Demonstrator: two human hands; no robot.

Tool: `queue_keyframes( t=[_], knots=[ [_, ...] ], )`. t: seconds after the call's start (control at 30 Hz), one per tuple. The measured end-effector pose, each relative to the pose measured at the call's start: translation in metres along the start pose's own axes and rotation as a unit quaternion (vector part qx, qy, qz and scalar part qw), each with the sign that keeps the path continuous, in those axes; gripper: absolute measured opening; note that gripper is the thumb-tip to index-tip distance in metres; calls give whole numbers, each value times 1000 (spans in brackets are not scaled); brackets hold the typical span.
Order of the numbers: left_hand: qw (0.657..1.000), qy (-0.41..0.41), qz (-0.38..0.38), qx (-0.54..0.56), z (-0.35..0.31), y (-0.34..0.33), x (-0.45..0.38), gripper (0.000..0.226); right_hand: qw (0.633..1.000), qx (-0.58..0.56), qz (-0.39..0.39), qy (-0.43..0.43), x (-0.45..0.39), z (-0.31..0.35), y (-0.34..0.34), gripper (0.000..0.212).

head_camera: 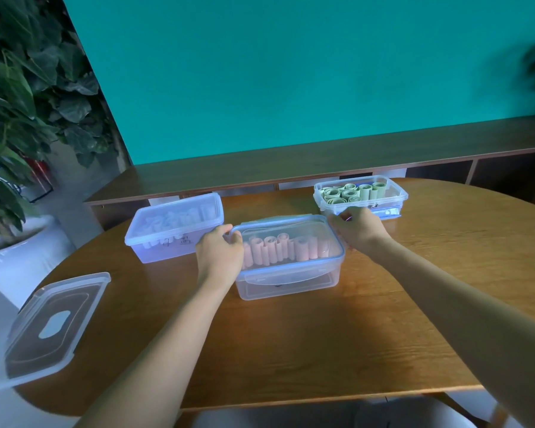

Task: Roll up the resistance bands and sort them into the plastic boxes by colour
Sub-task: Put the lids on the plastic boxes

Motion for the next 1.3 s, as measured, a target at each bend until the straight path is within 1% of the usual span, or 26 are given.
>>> queue_keyframes(
  t=[0.13,0.23,0.43,0.6,0.7,0.83,1.0,1.07,1.13,1.23,1.3],
  knots=[
    [1000,15,1,-1,5,-4,5,35,999,31,29,3,3,-2,-8,42],
    [1000,13,7,-6,7,-4,4,35,998,23,49,10,4,-3,-17,46],
    [1000,12,17,-5,11,-5,2,35,999,4,52,4,8,-5,-18,45],
    [1000,6,23,-19,14,-9,1,35,998,28,53,-3,11,-5,-20,52],
    [999,10,34,-3,17,-11,0,35,997,48,61,-6,12,-3,-21,50],
    [999,9,50,-5,16,-14,-1,35,997,40,59,-3,12,-4,-22,49],
    [997,26,66,6,16,-16,1,34,996,35,86,0,15,-2,-22,43],
    [995,42,83,29,15,-17,3,35,996,23,88,-8,15,-4,-23,42],
    [986,84,116,85,17,-21,7,37,995,-9,97,-20,16,-7,-25,44],
    [953,155,141,221,26,-31,9,41,988,-90,120,-29,18,-9,-30,39],
    [930,185,143,284,30,-36,9,45,986,-111,115,-38,18,-12,-32,40]
  ],
)
Point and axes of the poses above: each hand's wrist, its own x-axis away from the middle knuckle, its own y-axis out of the back of the hand, z = x × y, the point moved 5 cm from there along -x, towards the middle knuckle, and after that the axes turned 10 degrees about -y, right-handed, at the moved point
